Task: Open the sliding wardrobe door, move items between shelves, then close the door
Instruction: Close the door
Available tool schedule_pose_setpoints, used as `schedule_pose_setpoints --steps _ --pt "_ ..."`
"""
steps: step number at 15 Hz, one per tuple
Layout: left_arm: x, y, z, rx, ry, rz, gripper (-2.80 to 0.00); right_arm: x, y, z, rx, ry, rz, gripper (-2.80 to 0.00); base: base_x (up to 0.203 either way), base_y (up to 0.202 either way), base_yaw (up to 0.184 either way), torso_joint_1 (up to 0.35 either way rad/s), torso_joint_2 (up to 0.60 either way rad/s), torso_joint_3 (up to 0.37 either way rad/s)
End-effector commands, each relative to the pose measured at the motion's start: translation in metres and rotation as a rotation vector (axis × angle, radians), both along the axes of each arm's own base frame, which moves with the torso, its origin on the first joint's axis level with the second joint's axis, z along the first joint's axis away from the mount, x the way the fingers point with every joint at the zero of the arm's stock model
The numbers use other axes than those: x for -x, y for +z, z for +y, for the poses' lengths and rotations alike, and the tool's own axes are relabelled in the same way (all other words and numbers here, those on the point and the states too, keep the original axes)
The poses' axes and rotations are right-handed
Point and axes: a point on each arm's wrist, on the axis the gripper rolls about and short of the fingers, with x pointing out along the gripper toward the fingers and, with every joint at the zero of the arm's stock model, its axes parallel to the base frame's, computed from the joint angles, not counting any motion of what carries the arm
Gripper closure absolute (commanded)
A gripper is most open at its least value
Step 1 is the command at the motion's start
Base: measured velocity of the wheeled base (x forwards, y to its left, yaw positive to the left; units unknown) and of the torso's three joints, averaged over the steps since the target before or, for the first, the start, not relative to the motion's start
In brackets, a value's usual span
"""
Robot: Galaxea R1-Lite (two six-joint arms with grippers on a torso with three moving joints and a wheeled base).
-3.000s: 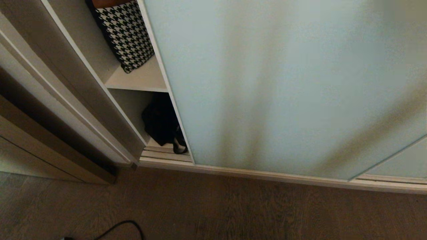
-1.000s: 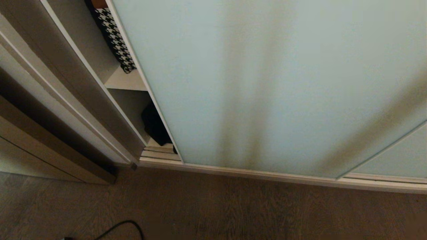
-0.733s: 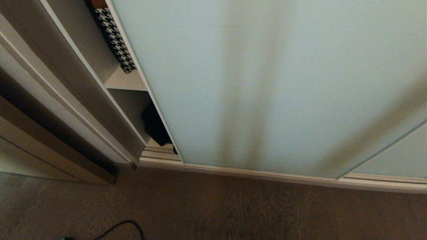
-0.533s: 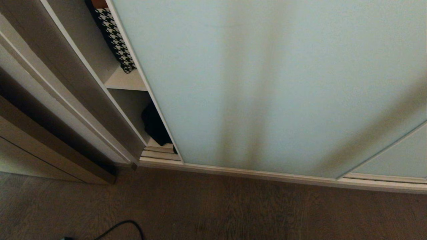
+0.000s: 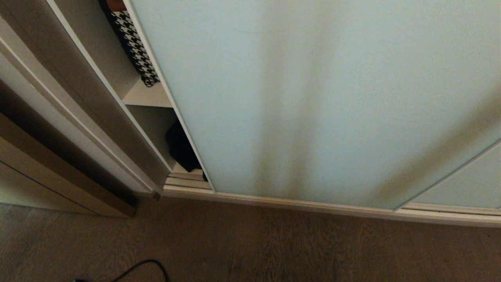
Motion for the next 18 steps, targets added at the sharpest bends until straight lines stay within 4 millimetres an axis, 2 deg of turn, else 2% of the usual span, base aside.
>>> schedule_pose_setpoints --steps 1,6,14,18 --pt "0.000 0.000 0.000 0.000 0.000 0.001 0.00 0.004 0.005 0.010 -0.001 0.018 -0.002 0.00 0.000 0.000 0.000 0.000 0.00 0.000" --pt "0.000 0.000 0.000 0.000 0.000 0.000 0.00 0.022 0.014 0.038 0.017 0.080 -0.002 0.00 0.000 0.000 0.000 0.000 0.00 0.000" --pt "0.000 0.000 0.000 0.000 0.000 0.000 0.00 0.016 0.014 0.057 0.018 0.142 -0.002 0.00 0.000 0.000 0.000 0.000 0.00 0.000" --pt "0.000 0.000 0.000 0.000 0.000 0.000 0.00 0.013 0.018 0.080 0.025 0.207 -0.011 0.00 0.000 0.000 0.000 0.000 0.00 0.000"
